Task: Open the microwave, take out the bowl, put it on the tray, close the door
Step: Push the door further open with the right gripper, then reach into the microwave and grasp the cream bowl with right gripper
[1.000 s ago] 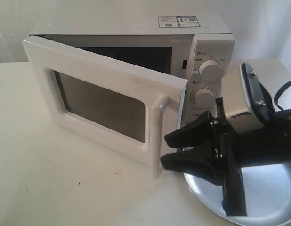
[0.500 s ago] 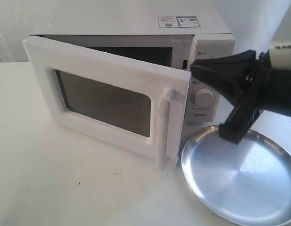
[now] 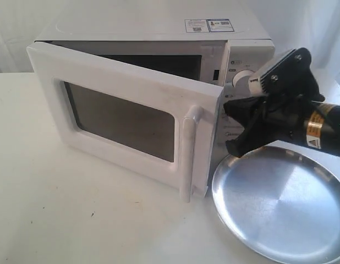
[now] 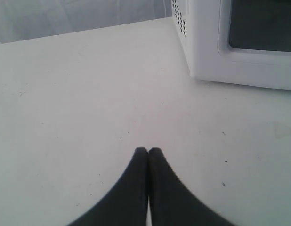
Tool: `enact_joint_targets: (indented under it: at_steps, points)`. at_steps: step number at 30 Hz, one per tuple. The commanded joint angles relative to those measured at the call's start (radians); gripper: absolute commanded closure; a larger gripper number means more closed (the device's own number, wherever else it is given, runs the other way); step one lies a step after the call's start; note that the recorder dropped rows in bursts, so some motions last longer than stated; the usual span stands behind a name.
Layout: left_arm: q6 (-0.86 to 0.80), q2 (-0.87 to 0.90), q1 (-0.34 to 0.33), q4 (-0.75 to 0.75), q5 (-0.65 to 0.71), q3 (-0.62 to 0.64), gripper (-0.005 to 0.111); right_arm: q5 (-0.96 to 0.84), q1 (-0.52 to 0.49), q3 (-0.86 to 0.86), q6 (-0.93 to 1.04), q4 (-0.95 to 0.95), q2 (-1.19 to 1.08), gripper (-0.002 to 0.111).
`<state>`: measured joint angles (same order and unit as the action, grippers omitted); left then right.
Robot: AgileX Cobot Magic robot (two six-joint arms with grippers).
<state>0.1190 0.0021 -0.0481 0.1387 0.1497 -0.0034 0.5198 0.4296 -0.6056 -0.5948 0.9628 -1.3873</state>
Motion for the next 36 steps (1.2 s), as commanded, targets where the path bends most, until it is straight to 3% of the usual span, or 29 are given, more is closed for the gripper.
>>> enact_joint_targets:
  at_steps: [1,13,19,23,29,36]
  points:
    - [0.006,-0.002,0.001,-0.004,-0.001,0.003,0.107,0.148,-0.001,0.009,0.017,0.042,-0.072,0.108]
    - [0.006,-0.002,0.001,-0.004,-0.001,0.003,0.107,0.486,-0.001,0.019,-0.115,0.367,-0.080,0.108]
    - [0.006,-0.002,0.001,-0.004,-0.001,0.003,0.107,0.518,-0.001,0.019,-0.116,0.387,-0.082,0.108]
    - [0.006,-0.002,0.001,-0.004,-0.001,0.003,0.107,0.437,0.022,0.019,-0.050,0.273,-0.103,0.108]
    - [0.006,-0.002,0.001,-0.004,-0.001,0.003,0.107,0.239,0.112,-0.077,0.345,-0.196,-0.241,0.108]
    - [0.006,-0.002,0.001,-0.004,-0.001,0.003,0.107,0.036,0.211,-0.331,0.454,-0.222,-0.461,0.108]
